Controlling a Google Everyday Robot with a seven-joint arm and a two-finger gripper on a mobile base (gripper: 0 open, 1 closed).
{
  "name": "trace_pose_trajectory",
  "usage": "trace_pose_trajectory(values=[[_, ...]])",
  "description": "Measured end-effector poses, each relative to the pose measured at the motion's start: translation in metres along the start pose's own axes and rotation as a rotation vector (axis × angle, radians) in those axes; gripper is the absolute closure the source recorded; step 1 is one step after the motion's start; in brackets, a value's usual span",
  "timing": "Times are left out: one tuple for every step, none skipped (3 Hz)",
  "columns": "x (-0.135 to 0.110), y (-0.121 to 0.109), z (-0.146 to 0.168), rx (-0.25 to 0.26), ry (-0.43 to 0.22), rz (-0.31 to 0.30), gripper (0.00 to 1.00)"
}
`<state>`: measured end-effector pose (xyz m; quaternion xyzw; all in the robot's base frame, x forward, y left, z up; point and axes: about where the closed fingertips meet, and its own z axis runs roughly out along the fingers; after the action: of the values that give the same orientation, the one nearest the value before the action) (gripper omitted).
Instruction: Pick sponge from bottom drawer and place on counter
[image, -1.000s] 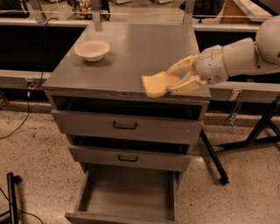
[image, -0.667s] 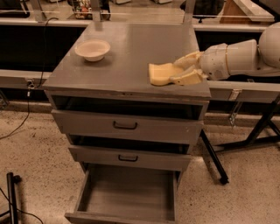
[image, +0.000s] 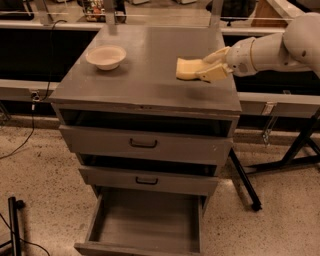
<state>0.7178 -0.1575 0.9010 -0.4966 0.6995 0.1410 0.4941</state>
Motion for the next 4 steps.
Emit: trace_pose_trajectory(values=[[0.009, -0.027, 0.031, 0.008, 0.044, 0.058, 1.0], [0.02, -0.03, 0.057, -0.053, 0.007, 0.09, 0.82], [0.027, -0.015, 0.076, -0.151, -0.035, 0.071, 0.59], [0.028, -0.013, 0.078, -0.162, -0.033, 0.069, 0.36]])
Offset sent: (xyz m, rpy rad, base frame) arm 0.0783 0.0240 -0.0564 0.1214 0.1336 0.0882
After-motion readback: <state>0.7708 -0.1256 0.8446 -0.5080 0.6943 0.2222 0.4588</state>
